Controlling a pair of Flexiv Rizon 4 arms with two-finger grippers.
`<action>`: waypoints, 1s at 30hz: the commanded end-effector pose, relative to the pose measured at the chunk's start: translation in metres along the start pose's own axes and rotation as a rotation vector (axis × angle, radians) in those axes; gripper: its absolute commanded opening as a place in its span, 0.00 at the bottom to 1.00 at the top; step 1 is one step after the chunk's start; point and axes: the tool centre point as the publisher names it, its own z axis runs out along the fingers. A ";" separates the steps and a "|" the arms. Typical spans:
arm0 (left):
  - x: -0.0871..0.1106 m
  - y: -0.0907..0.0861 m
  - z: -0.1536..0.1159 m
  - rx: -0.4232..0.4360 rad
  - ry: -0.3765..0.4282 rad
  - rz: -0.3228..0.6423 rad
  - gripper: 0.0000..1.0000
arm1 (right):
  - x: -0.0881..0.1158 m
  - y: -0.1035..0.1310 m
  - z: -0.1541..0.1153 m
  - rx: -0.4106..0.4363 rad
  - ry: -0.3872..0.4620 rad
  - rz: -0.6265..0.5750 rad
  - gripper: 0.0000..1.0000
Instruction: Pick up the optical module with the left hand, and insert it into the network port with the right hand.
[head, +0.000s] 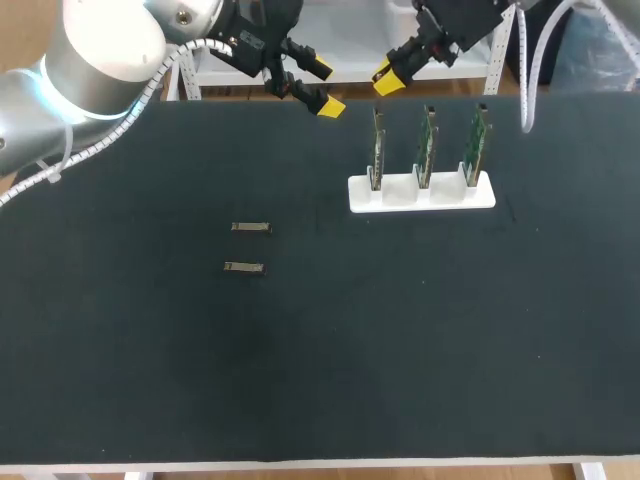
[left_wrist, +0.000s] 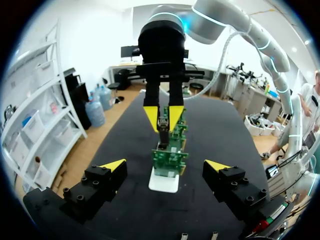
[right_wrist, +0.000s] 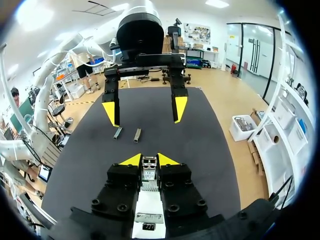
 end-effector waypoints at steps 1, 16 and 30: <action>0.000 -0.001 0.000 -0.002 0.002 0.000 1.00 | -0.001 -0.008 0.000 -0.387 -0.002 -0.002 0.00; 0.000 -0.001 0.000 -0.002 0.002 0.000 1.00 | -0.008 0.001 -0.012 -0.364 -0.003 -0.023 0.00; 0.000 -0.001 0.000 -0.002 0.002 0.000 1.00 | -0.007 0.001 -0.017 -0.358 -0.007 -0.019 0.00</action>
